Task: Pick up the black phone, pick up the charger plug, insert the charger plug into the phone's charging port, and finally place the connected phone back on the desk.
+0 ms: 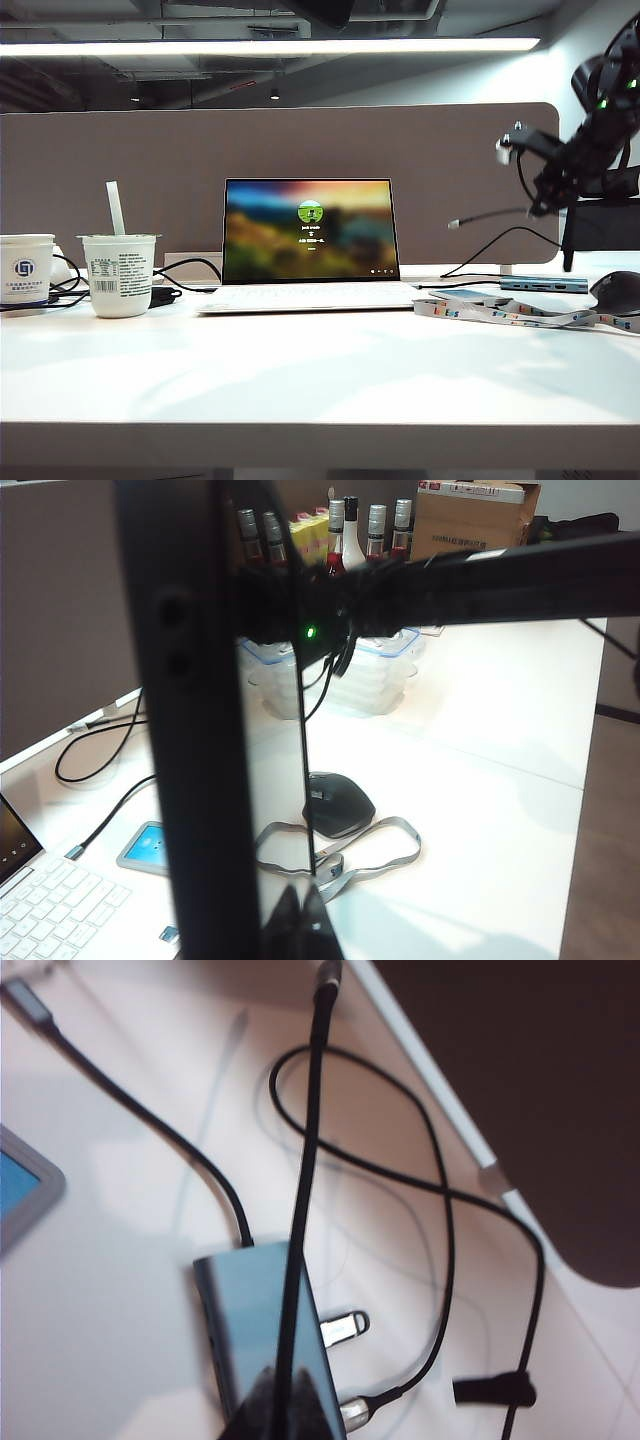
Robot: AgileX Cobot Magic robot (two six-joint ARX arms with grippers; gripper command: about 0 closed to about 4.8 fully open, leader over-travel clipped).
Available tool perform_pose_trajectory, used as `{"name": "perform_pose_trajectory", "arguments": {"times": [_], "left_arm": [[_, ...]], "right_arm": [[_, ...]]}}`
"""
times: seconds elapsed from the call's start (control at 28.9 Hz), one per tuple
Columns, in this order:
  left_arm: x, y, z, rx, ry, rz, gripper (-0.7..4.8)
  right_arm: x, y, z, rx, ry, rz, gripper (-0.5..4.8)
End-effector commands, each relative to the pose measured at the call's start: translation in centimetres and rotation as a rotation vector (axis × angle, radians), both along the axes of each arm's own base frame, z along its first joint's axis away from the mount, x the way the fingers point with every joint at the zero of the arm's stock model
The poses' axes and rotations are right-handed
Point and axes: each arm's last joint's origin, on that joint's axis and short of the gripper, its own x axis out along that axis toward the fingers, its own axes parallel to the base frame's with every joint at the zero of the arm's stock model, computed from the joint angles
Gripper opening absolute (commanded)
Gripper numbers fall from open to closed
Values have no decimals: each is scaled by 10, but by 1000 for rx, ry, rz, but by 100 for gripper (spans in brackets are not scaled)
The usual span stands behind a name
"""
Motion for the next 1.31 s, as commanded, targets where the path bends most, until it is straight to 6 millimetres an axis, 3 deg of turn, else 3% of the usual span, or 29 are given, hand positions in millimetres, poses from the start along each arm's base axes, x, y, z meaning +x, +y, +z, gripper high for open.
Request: {"name": "perform_pose_trajectory", "arguments": {"times": [0.03, 0.31, 0.45, 0.93, 1.31], "left_arm": [[-2, 1, 9, -39, -39, -1, -7], [-1, 2, 9, -56, -7, 44, -6], [-1, 2, 9, -57, -7, 44, -7], [3, 6, 9, -71, 17, 100, -6], [18, 42, 15, -104, 25, 236, -7]], "right_arm": [[-12, 3, 29, 27, -29, 48, -1], [-43, 15, 59, 90, 67, 150, -1], [-60, 37, 63, 22, 145, 268, -1], [-84, 115, 55, -74, 299, 519, -2], [-100, 143, 49, -98, 402, 607, -3]]}}
